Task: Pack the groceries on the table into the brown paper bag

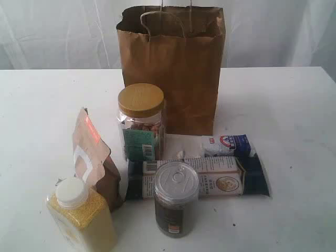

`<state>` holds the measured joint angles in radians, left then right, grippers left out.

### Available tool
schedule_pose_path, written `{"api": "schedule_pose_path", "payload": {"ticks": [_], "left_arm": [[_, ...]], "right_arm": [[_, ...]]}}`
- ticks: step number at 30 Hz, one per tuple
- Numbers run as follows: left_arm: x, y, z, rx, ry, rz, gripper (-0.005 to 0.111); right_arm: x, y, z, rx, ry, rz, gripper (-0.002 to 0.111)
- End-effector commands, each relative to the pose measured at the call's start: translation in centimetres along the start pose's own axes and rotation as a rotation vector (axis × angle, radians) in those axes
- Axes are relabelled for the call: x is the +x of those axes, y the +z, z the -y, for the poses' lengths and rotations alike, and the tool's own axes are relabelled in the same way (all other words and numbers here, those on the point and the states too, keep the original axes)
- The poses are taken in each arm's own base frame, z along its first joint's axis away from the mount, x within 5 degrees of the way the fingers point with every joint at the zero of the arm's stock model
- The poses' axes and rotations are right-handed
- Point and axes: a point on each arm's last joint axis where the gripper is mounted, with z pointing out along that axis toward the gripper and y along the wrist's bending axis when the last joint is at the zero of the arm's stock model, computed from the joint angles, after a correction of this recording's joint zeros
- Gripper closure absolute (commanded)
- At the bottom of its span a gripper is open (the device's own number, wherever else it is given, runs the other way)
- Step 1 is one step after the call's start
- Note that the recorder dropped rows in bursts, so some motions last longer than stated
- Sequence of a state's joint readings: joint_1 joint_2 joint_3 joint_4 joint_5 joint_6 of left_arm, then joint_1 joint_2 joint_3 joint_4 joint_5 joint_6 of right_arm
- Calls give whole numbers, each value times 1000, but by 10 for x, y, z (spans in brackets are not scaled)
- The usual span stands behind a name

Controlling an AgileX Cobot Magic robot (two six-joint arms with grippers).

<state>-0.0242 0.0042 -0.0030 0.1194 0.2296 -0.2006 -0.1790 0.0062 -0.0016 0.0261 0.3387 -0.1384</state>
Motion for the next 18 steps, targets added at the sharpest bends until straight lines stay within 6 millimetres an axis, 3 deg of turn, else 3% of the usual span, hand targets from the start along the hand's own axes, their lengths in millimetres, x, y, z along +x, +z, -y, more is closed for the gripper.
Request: {"api": "schedule_pose_path", "payload": {"ticks": [1,12,16,18], "left_arm": [[0,0,0,3,-9,5,107],[0,0,0,3,-9,5,107],[0,0,0,3,-9,5,107],[0,0,0,3,-9,5,107]], "right_arm": [[0,0,0,-4,-2,8,108],[-5,0,0,0,13,68,108],[-25,-4,0,-113,815,268,108],[-31,-6,5,-147,1109,353,108]]}}
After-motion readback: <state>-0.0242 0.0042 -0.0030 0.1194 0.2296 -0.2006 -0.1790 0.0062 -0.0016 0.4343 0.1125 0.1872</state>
